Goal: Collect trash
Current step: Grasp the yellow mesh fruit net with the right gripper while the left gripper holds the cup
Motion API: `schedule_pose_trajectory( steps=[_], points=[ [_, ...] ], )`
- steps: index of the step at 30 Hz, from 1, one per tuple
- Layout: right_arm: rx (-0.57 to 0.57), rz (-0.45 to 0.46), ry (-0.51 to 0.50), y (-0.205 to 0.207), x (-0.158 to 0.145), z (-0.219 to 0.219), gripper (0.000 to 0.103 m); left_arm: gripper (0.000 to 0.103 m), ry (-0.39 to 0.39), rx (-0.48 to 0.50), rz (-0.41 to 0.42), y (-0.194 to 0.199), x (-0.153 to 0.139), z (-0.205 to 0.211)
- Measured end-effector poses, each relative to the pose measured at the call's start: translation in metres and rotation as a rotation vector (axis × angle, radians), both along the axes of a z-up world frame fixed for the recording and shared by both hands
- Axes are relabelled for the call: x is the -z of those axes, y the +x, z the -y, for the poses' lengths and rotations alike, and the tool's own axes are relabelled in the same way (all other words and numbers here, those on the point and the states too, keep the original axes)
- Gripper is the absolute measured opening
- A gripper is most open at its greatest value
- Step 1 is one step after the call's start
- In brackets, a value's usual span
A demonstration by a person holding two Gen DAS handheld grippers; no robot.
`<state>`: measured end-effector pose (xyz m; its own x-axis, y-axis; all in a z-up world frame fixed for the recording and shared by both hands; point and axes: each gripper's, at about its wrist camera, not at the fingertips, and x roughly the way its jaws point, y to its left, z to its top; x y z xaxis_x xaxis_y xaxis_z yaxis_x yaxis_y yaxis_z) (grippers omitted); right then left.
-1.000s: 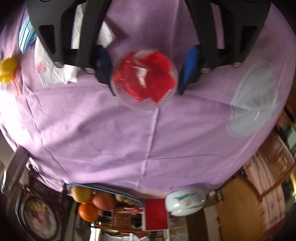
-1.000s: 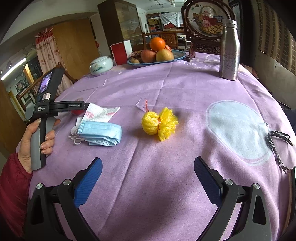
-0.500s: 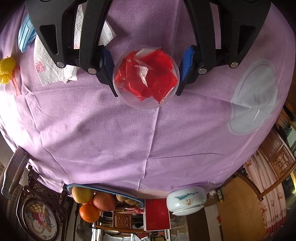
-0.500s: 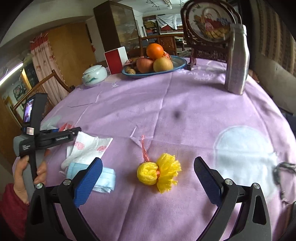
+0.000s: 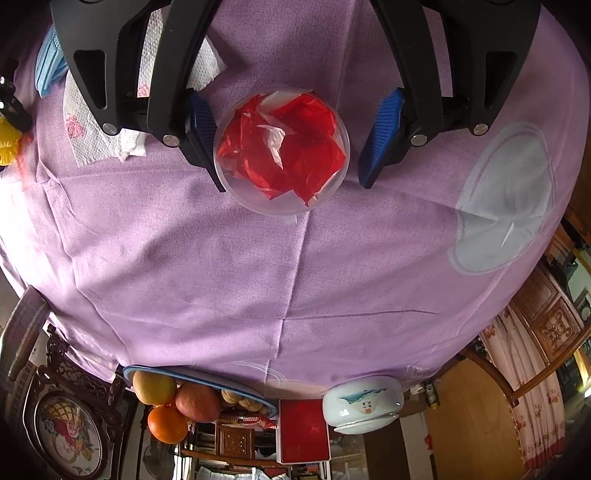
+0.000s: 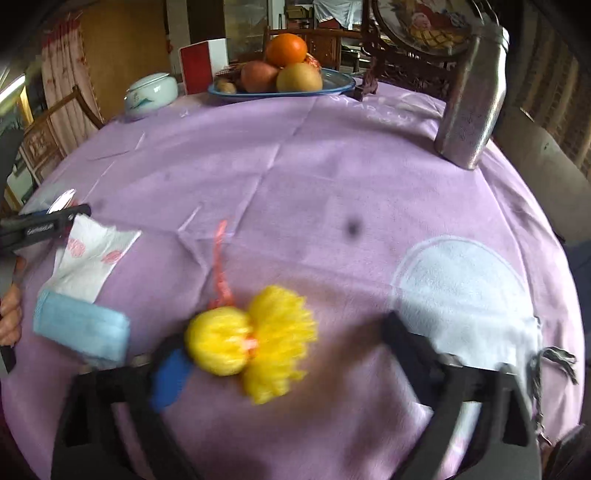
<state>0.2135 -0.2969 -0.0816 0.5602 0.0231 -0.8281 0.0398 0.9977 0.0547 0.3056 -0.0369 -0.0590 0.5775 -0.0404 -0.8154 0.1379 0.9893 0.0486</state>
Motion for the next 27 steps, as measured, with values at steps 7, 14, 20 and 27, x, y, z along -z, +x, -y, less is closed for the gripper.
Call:
schedule_pose_trajectory(
  steps=[7,14,20,27],
  points=[
    [-0.004,0.001,0.0,-0.003,-0.001,-0.001,0.099,0.075,0.002,-0.014,0.001,0.001,0.001,-0.002],
    [-0.012,0.002,0.001,-0.001,0.0,0.001,0.098,0.081,0.004,-0.032,0.001,0.002,0.002,-0.004],
    [-0.053,0.049,-0.005,-0.005,-0.007,-0.007,0.054,0.082,-0.003,-0.032,-0.004,0.003,0.002,-0.005],
    [-0.049,0.075,0.027,-0.009,-0.013,-0.003,0.045,0.057,-0.036,0.064,0.02,-0.005,-0.005,0.004]
  ],
)
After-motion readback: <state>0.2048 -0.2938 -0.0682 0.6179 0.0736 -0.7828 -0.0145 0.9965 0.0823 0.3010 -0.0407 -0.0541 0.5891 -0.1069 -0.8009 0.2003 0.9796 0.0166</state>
